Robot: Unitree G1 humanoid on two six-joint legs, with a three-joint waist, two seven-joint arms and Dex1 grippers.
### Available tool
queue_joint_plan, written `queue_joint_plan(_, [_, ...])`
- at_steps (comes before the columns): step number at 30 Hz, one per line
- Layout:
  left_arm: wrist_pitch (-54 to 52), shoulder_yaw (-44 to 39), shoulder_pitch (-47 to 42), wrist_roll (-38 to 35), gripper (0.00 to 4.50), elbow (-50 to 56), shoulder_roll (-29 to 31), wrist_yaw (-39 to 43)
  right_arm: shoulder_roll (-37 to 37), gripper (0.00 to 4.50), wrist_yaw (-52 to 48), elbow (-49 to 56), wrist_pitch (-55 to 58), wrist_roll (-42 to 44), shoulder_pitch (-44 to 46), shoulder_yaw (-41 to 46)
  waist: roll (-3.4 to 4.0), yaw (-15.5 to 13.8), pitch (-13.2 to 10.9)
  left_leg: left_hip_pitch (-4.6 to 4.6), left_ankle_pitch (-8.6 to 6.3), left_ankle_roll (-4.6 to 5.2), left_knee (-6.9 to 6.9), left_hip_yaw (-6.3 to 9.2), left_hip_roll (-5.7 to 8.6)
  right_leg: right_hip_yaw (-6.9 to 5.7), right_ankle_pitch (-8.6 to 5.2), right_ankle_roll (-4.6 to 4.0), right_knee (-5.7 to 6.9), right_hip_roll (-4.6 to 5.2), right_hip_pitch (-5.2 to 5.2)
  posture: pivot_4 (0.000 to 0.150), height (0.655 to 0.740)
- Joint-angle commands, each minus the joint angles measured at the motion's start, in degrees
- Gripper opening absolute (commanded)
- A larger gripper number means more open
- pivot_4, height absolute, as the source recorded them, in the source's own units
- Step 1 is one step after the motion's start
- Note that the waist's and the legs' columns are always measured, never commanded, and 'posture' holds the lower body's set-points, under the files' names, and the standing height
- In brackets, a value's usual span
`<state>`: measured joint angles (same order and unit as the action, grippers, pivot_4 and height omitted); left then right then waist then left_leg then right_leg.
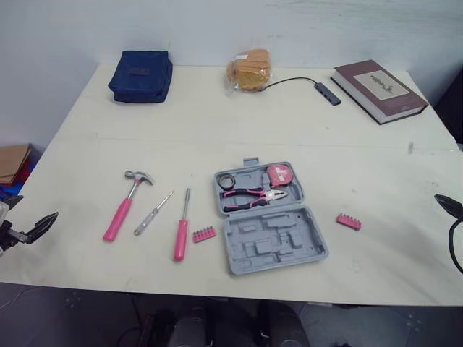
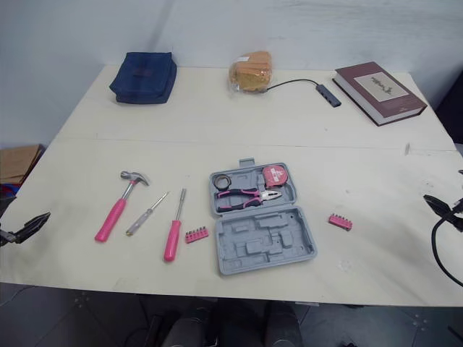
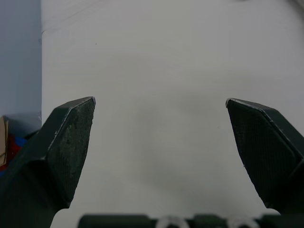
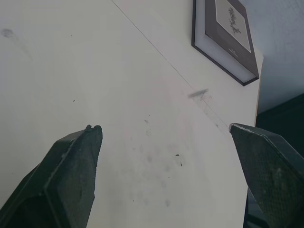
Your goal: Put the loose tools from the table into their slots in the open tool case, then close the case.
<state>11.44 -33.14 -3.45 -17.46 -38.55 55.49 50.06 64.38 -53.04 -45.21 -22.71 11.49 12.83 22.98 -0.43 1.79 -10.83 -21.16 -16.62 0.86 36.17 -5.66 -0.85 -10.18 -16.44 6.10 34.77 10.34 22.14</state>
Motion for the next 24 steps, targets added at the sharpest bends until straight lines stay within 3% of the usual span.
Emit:
queue_joint_plan(1, [-1.02,-0.15,-0.53,-1.49,4.44,4.05,0.42,0.61,-0.27,4.50,0.09,1.22,-0.65,1.25,-0.03,1.44,0.00,-0.03,0.00,0.00,0.00,0.00,0.00,-0.01,0.00,0.01,0.00,0.00,0.00,0.00,0.00,0.150,0.7400])
queue_joint_plan(8, [-9.15,4.70,-1.17,-5.52,4.44,21.69,-3.45,3.91,-3.95,4.50,-6.66,16.92,13.82,9.17,-2.17,0.25,0.01,-0.21,-0.01,-0.01,0.00,0.00,0.07,-0.02,0.00,0.13,0.02,0.03,0.10,-0.01,0.00,0.150,0.7400])
queue_joint_plan(17, [-24.69,15.91,-0.13,-7.98,4.44,49.37,-8.98,-0.72,-6.82,4.50,-9.60,34.70,26.50,12.43,-3.12,-4.16,0.02,-0.38,-0.02,-0.07,-0.04,0.04,0.19,-0.03,-0.01,0.26,0.06,0.10,0.16,-0.08,-0.02,0.150,0.7400])
queue_joint_plan(20, [-30.47,22.27,-2.12,-7.50,3.59,55.37,-10.15,-1.88,-8.15,3.61,-11.14,37.22,28.91,12.44,-0.89,-7.86,0.02,-0.35,-0.02,-0.06,-0.04,0.05,0.21,-0.03,-0.01,0.32,0.06,0.10,0.17,-0.12,-0.01,0.150,0.7400])
queue_joint_plan(24, [-36.89,31.00,-5.03,-4.85,1.70,60.22,-11.88,-4.16,-11.58,1.54,-11.96,36.62,28.14,9.32,3.46,-13.82,0.01,-0.33,-0.02,-0.07,-0.03,0.05,0.30,-0.05,-0.01,0.31,0.07,0.11,0.18,-0.16,-0.03,0.150,0.7400])
